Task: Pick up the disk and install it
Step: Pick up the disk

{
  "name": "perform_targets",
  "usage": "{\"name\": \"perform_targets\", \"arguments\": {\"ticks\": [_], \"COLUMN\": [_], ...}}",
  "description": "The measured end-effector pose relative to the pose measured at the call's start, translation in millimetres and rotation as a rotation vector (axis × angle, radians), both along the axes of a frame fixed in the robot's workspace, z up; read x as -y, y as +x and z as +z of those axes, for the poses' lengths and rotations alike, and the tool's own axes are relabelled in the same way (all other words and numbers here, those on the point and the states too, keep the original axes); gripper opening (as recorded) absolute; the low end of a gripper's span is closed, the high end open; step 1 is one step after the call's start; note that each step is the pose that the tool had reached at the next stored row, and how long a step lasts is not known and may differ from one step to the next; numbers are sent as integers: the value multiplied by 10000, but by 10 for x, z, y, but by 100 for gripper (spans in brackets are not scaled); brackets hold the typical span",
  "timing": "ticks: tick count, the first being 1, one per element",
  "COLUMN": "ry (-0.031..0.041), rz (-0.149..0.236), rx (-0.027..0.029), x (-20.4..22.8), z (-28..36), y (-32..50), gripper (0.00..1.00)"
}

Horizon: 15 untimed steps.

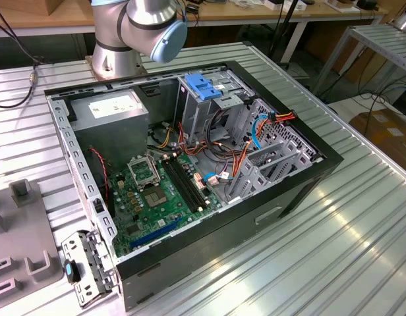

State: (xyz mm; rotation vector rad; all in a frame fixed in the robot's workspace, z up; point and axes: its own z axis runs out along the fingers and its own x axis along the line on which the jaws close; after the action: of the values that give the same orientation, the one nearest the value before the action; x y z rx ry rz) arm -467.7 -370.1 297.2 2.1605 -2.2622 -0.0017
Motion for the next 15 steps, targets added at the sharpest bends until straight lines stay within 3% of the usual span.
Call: {"name": "perform_targets", "arguments": {"ticks": [3, 13, 14, 15], "ry": [-64, -70, -70, -70], "rz": [54, 58, 58, 58], "rx": [8, 7, 7, 7], "x": [-1, -3, -3, -3], "z": [-1, -2, -2, -2], "y": [0, 0, 0, 0], "gripper": [46, 46, 45, 37]}}
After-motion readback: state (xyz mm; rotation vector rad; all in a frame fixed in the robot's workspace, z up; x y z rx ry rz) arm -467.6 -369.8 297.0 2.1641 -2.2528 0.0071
